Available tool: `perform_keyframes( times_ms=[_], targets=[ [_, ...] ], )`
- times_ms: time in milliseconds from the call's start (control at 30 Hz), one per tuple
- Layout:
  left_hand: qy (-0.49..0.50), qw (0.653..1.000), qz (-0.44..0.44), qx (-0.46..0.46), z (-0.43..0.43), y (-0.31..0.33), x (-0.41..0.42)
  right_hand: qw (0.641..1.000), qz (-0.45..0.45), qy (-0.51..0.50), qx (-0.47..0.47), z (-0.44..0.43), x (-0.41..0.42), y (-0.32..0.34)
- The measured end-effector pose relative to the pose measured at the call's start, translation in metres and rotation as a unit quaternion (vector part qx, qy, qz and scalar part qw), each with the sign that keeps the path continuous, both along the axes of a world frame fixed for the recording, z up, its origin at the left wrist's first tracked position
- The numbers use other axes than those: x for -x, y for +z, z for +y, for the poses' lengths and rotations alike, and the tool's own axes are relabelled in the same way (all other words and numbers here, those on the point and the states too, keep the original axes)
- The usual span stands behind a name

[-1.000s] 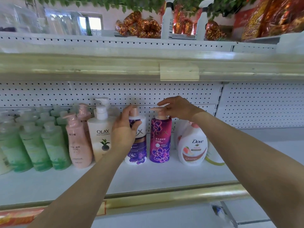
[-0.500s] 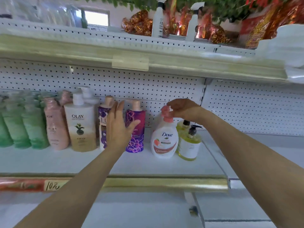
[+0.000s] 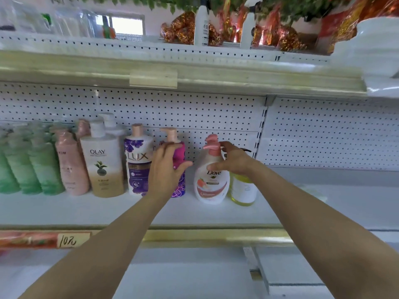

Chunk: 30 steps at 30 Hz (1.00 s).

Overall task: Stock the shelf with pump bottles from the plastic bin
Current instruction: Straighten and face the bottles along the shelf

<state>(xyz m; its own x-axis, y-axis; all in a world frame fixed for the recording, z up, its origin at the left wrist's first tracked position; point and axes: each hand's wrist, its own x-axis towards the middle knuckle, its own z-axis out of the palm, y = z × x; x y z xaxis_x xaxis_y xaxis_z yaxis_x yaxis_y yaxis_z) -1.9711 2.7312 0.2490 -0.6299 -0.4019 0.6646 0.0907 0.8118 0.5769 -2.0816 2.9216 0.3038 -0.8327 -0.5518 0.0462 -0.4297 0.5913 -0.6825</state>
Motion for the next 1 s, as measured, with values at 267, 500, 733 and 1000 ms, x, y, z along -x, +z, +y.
perform_keyframes(
  times_ms=[267, 500, 733, 1000],
  targets=[
    [0.040, 0.998, 0.029, -0.024, 0.002, -0.004, 0.012, 0.998, -0.009, 0.010, -0.055, -0.004, 0.005, -0.004],
    [0.022, 0.998, -0.034, 0.052, -0.022, -0.010, 0.016, 0.997, 0.023, 0.008, -0.069, -0.009, 0.012, -0.014],
    [0.020, 0.998, -0.038, 0.055, -0.028, -0.013, 0.016, 0.997, 0.042, 0.016, -0.055, -0.010, 0.016, -0.017],
    [0.015, 0.998, -0.040, 0.053, -0.029, -0.012, 0.013, 0.997, 0.039, 0.013, -0.059, -0.025, 0.025, -0.016]
  ],
)
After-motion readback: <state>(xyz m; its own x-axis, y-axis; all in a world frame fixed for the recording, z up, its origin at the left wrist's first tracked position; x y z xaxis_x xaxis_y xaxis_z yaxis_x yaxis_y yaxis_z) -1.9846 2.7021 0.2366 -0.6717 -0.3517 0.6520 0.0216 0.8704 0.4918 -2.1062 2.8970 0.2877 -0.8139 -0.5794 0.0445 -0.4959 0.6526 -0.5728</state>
